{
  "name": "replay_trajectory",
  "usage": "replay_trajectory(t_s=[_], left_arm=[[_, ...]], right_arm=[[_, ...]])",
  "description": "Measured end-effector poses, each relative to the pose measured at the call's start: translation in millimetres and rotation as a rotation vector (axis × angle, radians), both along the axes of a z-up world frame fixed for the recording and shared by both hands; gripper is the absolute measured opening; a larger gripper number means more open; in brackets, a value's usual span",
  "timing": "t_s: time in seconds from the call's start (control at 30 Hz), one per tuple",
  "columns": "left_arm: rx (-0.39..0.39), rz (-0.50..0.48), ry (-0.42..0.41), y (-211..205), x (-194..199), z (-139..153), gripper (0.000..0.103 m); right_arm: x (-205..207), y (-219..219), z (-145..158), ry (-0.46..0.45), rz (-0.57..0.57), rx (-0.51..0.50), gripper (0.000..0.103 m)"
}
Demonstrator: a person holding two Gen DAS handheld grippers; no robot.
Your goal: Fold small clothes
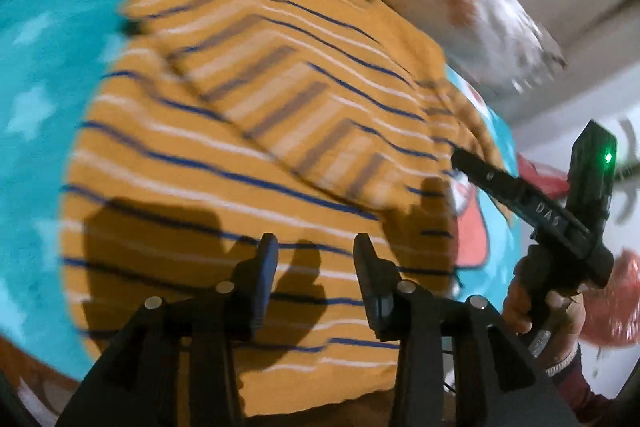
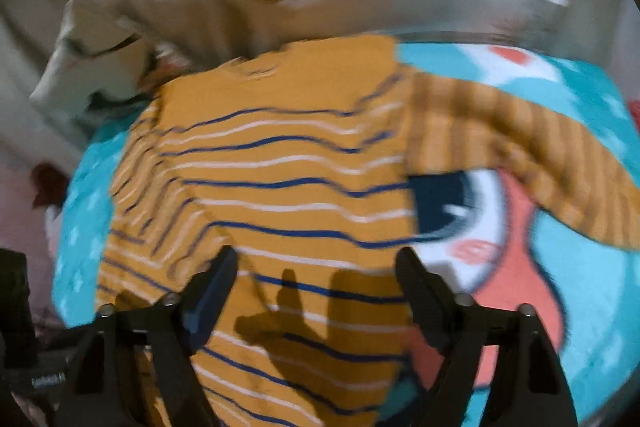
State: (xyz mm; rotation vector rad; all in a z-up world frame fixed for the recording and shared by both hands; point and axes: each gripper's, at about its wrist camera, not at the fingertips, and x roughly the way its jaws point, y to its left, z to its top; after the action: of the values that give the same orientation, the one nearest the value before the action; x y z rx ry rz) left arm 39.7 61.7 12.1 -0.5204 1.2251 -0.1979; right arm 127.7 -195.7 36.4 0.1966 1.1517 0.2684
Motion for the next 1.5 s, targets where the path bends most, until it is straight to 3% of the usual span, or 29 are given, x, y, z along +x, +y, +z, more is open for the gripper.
replay_trajectory(t_s=[0.1,0.33,0.37,0.4,0.43,0.53,0.6,0.67,0.77,0.8,0.9,1.03,1.17,1.27,1.37,1.5], left_arm=[[0.015,0.091,-0.002,28,-12,4,0.042],[0.006,0.189,0.020,48,-22,-4,0.043],[0.006,0.196,0.020,48,-23,-5,0.043],[0.007,0.203,0.019,46,-23,-6,0.043],[0.007,0.211,0.018,44,-22,-7,0.043],[0.022,0.230,0.002,41,-18,-7,0.043],[0.044,0.234,-0.015,41,-17,-4,0.044],[0.054,0.240,-0.027,42,-17,-2,0.045],[0.035,0.256,-0.014,46,-16,-7,0.046],[0.027,0.262,-0.006,47,-16,-10,0.046],[0.025,0.263,0.008,48,-17,-13,0.046],[0.049,0.263,0.019,50,-21,-14,0.048],[0.081,0.265,0.037,53,-22,-19,0.048],[0.164,0.252,0.031,54,-17,-18,0.049],[0.246,0.244,0.024,64,-9,-19,0.049],[0.273,0.254,0.022,83,0,-20,0.049]], right_arm=[[8,25,-18,0.041,0.095,0.044,0.059],[13,66,-49,0.144,0.242,0.134,0.058],[11,73,-49,0.149,0.274,0.135,0.053],[10,78,-49,0.156,0.301,0.133,0.024],[8,82,-49,0.169,0.331,0.126,0.010],[9,86,-26,0.106,0.390,0.042,0.009],[16,79,12,-0.017,0.392,-0.033,0.008],[20,65,67,-0.228,0.348,-0.165,0.008],[24,38,116,-0.396,0.242,-0.223,0.010],[27,31,118,-0.399,0.215,-0.222,0.013],[45,-2,88,-0.271,0.113,-0.228,0.051],[46,-45,34,-0.084,-0.033,-0.144,0.051],[34,-55,23,-0.068,-0.041,-0.082,0.051],[35,-50,17,-0.045,-0.044,-0.019,0.051],[27,-45,9,-0.017,-0.058,-0.008,0.051],[13,-37,-1,0.013,-0.052,-0.008,0.051]])
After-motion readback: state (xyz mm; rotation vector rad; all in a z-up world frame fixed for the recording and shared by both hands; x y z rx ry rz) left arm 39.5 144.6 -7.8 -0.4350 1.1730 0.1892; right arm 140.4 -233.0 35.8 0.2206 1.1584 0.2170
